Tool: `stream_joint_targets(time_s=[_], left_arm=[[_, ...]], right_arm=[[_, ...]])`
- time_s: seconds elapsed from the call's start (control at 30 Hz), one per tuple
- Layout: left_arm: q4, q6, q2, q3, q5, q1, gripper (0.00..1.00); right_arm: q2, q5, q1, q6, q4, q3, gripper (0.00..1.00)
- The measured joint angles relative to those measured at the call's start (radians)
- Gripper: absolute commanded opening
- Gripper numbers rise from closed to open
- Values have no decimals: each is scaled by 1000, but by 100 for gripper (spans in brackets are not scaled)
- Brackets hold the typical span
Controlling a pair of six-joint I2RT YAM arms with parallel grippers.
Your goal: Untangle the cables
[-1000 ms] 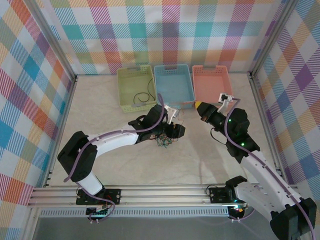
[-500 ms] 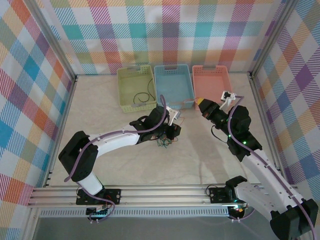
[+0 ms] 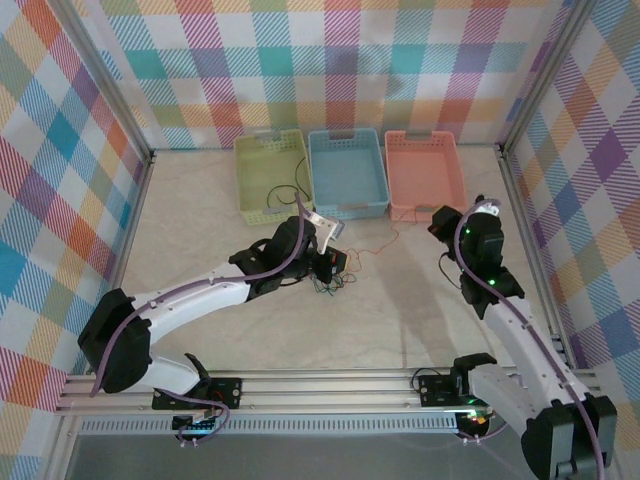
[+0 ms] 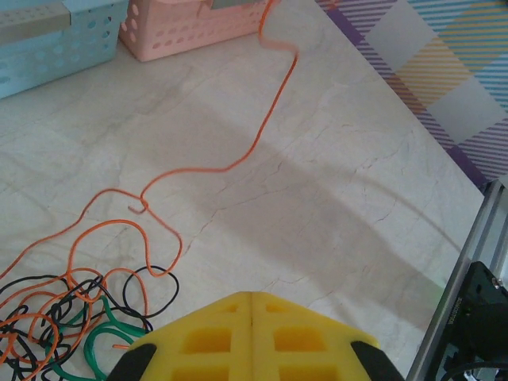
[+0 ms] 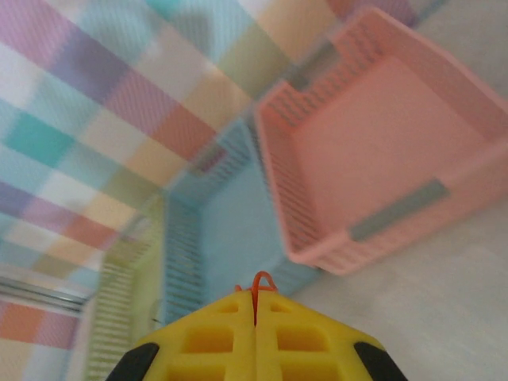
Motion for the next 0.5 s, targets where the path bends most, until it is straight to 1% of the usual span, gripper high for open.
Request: stream_joint_targets(time_s=[0.1, 0.13, 0.17, 0.2, 0.23, 0.27, 0.37, 0.5], left_arm=[[-1, 0, 19, 0, 2, 0, 1], [-1, 0, 27, 0, 5, 0, 15], [-2, 2, 39, 2, 6, 0, 35], [0, 3, 50, 4, 8, 0, 51], [-1, 4, 61, 6, 7, 0, 64], [-1, 4, 76, 14, 7, 0, 70], [-9, 11, 150, 83, 5, 0, 77], [-3, 46, 252, 200, 7, 0, 78]], right_arm=[[12, -18, -3, 0, -2, -45, 0], [10, -30, -3, 1, -2, -46, 0], [6, -42, -3, 1, 5, -45, 0], [-1, -53, -3, 2, 7, -45, 0], [-11, -66, -3, 5, 6, -43, 0], [-23, -78, -3, 12, 5, -40, 0], [-54, -106, -3, 40, -11, -13, 0], [-94, -148, -3, 85, -24, 35, 0]])
